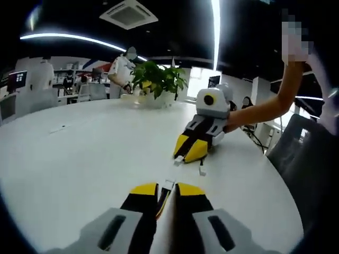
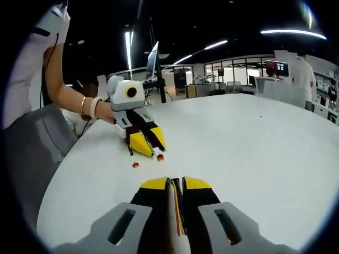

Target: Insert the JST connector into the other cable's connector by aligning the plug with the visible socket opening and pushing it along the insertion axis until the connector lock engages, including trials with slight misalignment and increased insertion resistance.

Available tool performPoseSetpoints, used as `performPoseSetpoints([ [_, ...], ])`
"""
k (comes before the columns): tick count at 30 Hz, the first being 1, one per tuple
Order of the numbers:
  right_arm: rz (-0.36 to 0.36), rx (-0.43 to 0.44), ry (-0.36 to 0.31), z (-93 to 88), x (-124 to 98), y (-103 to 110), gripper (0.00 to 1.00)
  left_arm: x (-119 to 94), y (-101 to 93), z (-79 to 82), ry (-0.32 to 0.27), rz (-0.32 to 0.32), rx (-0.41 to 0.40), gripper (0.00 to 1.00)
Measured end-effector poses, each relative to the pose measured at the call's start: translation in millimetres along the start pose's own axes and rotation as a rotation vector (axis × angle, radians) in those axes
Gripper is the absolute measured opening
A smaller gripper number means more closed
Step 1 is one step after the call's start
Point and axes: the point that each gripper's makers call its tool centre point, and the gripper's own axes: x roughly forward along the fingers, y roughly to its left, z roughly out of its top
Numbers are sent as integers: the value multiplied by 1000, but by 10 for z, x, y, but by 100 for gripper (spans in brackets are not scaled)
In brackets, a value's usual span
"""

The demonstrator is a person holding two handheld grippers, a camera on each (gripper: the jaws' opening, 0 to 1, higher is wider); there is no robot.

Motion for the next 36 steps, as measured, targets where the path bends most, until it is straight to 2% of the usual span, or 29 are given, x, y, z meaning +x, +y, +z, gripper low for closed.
performPoseSetpoints([
  [6,-7,9,1,-5,-6,-9,5,0,3,-2,-12,2,27,5],
  [14,-17,8,-5,-1,6,-17,5,4,40,-1,-32,8,23,2],
  [22,-20,20,-25,25,63,-9,5,14,37,3,-30,-12,37,1],
  [29,18,-13,-51,76,109,57,4,24,30,6,-29,-25,44,0],
  [36,58,-40,-50,109,171,123,4,36,4,8,-26,-39,49,0],
])
